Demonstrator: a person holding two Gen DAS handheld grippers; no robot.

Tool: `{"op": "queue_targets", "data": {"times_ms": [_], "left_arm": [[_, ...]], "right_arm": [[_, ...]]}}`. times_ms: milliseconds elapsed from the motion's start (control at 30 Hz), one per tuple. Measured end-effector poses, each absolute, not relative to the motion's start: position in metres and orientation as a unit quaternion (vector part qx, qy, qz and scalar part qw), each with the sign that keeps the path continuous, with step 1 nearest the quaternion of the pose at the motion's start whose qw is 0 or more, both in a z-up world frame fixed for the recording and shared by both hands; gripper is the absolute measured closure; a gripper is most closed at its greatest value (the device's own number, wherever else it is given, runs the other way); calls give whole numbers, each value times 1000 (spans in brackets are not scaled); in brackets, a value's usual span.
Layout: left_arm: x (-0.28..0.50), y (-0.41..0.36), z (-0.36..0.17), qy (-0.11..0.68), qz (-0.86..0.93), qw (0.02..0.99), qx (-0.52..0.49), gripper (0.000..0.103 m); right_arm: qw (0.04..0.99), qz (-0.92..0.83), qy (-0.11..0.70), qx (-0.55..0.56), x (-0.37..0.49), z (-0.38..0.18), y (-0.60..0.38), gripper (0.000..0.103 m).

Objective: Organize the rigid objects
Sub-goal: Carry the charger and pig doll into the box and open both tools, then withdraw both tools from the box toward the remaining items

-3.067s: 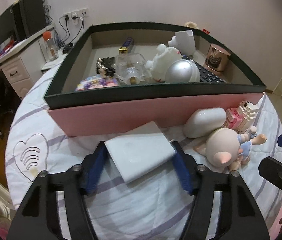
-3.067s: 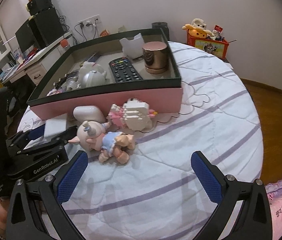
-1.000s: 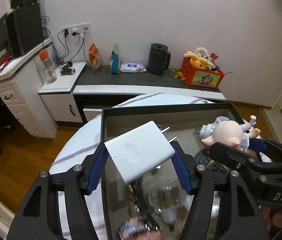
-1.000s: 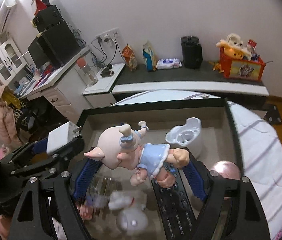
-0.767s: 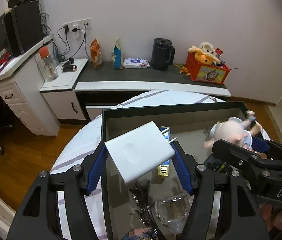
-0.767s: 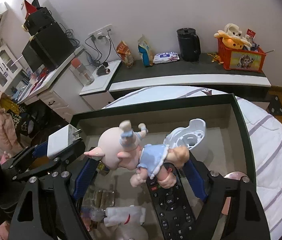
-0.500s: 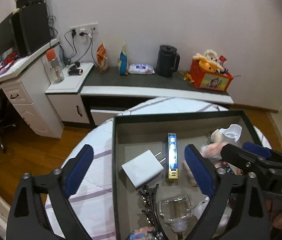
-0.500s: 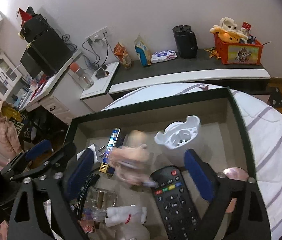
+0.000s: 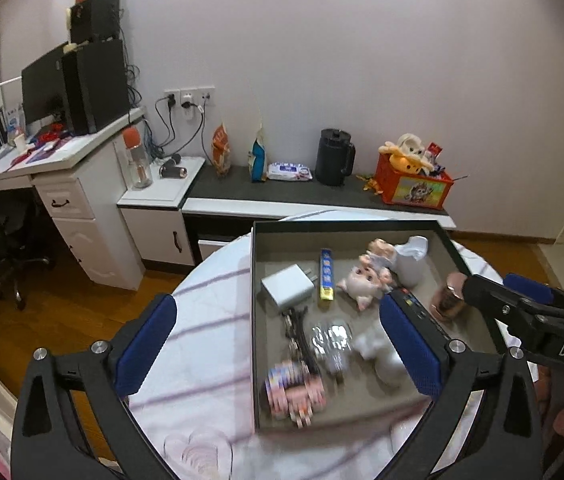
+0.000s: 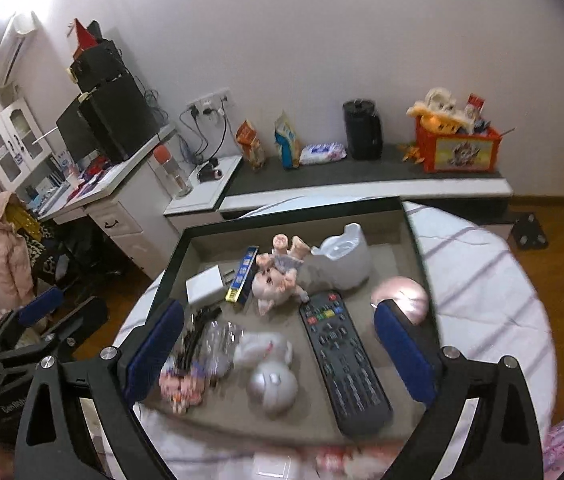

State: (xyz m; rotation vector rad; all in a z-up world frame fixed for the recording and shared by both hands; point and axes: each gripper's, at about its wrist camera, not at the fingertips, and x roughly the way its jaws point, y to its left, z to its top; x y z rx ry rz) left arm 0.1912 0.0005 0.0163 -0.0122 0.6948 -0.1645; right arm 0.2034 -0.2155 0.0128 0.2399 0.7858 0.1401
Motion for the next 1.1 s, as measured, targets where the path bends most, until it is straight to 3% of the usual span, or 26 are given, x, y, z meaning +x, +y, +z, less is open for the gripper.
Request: {"op": "queue_targets", "data": {"times_ms": [500, 1100], "left_arm": [[73, 2, 29, 321, -76, 944, -19, 1], [11, 11, 14, 337, -62, 939, -22, 1]], "right_arm": [[935, 24, 345, 74, 60, 34, -227, 5], [934, 12, 354, 55, 7, 23, -221, 5]]}}
